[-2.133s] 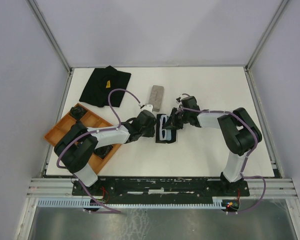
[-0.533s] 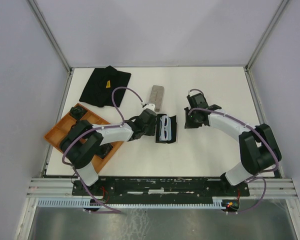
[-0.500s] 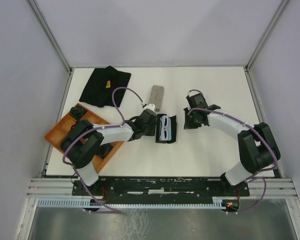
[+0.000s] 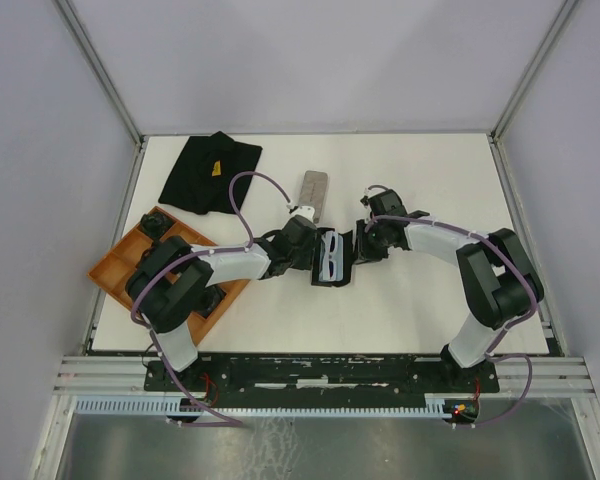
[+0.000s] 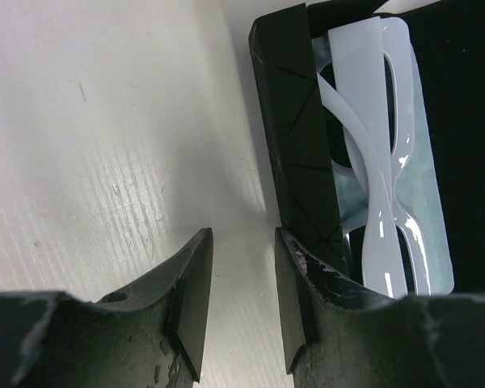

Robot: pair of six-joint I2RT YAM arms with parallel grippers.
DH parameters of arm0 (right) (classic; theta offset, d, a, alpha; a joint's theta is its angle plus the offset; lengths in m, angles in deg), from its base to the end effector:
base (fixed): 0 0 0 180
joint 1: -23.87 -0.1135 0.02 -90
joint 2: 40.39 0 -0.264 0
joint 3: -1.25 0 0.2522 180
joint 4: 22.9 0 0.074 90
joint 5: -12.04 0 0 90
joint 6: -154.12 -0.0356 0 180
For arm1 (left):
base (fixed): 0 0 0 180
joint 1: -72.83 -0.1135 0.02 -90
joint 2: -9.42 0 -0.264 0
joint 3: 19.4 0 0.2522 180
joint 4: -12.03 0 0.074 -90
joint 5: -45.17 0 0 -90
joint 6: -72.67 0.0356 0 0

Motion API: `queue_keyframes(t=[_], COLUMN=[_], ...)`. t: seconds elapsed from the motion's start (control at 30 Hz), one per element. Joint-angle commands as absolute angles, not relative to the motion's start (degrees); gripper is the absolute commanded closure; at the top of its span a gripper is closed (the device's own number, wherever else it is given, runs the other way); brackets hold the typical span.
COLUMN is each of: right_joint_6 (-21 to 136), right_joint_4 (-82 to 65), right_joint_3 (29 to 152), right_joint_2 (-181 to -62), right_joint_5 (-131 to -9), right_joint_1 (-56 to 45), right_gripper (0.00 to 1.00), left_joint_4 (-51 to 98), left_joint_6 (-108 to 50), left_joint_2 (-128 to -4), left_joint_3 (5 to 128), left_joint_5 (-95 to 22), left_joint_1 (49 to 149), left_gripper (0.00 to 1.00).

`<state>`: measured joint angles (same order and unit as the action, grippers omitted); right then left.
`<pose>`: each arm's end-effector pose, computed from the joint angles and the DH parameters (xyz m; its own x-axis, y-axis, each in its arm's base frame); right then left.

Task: Organize the sunglasses
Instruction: Place the sunglasses in the sunglasses case, then close the sunglasses case at the center of the board.

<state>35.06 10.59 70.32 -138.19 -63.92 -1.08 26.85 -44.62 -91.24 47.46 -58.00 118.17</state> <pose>0.2934 0.1460 0.1578 -0.9498 0.0778 -0.3031 -0.0577 0.9084 0.4140 0.2520 -0.2434 0.1511 -0.7377 0.1114 -0.6659 0.2796 0.9481 -0.1512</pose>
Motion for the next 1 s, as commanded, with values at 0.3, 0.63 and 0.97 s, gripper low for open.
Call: queue_keyframes(t=[0.3, 0.63, 0.97], right_joint_6=[32.95, 32.26, 32.13], right_joint_4=[5.34, 4.49, 4.49], right_joint_3=[72.39, 73.52, 75.38], right_joint_2=[-136.56, -136.99, -138.94], right_joint_5=[-57.79, -57.56, -57.48], right_joint_1=[-1.23, -2.91, -4.14], right_gripper=[0.69, 0.62, 0.58], left_joint_4=[24.03, 23.95, 24.17], left_joint_6=[-42.20, -42.29, -42.03], left_joint_2=[-92.37, -92.27, -92.25], left_joint_3=[49.11, 49.03, 49.22], left_joint_5=[-55.30, -54.83, -54.69], left_joint_1=[118.03, 118.07, 118.07], left_gripper=[0.56, 0.56, 0.56])
